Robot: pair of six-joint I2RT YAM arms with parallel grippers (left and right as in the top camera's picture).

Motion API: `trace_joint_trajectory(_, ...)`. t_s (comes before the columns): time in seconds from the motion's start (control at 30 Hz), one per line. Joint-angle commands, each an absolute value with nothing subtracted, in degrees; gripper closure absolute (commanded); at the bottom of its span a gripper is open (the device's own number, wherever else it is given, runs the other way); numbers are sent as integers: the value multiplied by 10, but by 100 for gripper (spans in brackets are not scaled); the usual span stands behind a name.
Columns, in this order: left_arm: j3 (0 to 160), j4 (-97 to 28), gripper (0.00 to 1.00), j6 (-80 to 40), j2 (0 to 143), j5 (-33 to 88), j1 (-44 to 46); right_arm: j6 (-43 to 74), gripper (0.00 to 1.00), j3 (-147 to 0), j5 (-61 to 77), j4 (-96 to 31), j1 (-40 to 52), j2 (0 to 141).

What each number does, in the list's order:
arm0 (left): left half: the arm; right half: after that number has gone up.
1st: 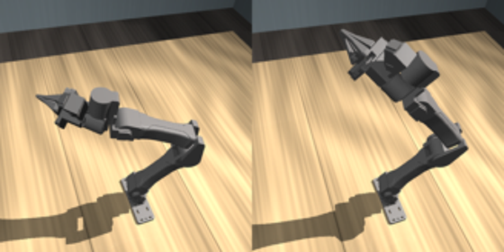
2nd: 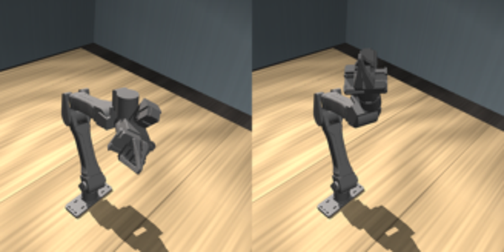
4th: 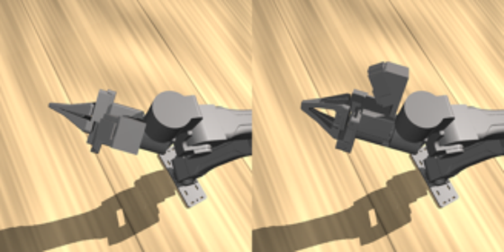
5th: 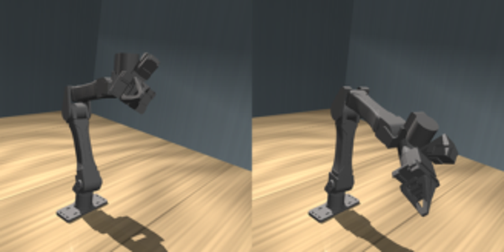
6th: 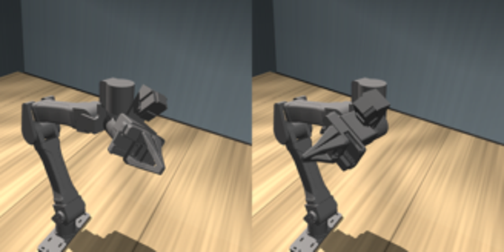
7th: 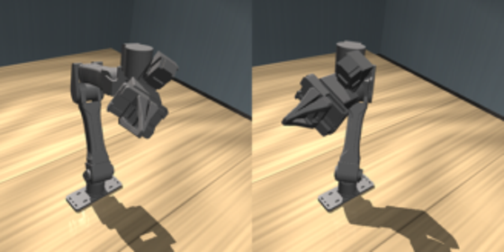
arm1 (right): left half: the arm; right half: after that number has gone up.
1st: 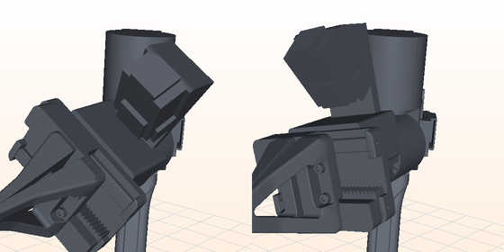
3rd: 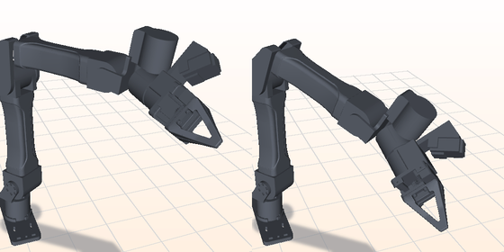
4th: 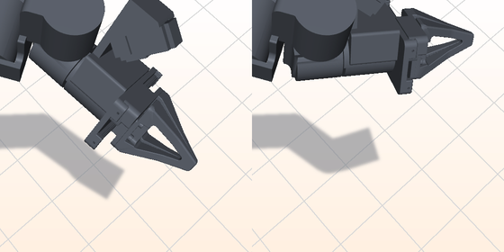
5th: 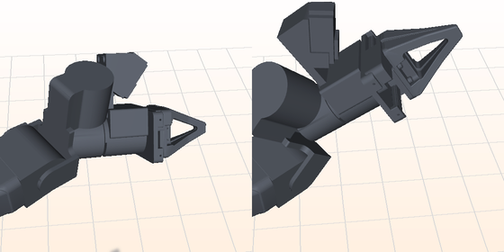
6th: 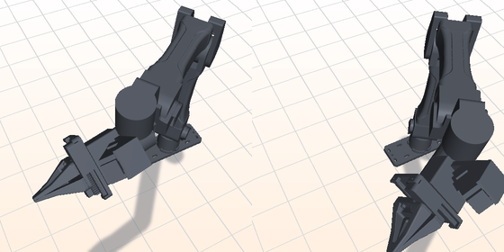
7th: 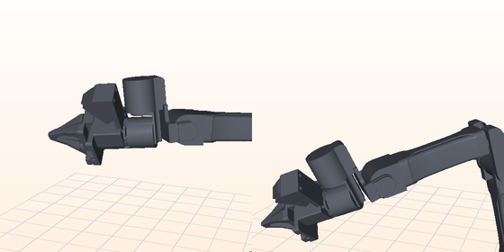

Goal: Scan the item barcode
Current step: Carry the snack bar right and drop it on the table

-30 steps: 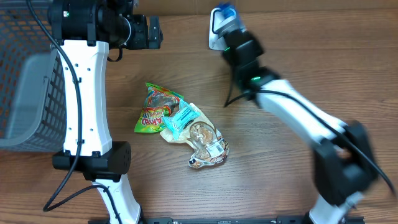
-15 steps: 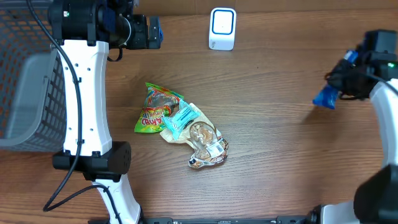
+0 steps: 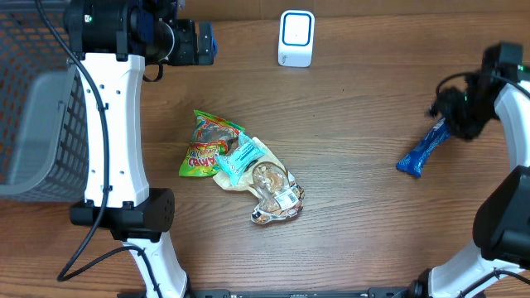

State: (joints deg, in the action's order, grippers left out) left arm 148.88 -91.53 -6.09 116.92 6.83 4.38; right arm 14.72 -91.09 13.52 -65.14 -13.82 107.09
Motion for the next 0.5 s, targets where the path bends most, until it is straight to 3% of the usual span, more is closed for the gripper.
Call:
trace_joint_trajectory(0.0, 1497, -915, 0, -69, 1174, 71, 41, 119, 34, -958, 280, -631, -74, 1047)
trace_joint_trajectory(0.13, 1497, -915, 0, -69, 1174, 71, 41, 214, 33, -949, 298, -573, 37, 1048)
trace_joint_trajectory(0.2, 1497, -915, 0, -69, 1174, 71, 41, 277, 32, -943, 259, -556, 90, 1048)
trace_joint_trajectory(0.33, 1497, -915, 0, -69, 1174, 71, 41, 375, 18, -941, 140, -529, 211, 1054)
trace_joint_trajectory(0.47, 1497, -915, 0, -69, 1174, 71, 41, 439, 17, -941, 84, -505, 295, 1070)
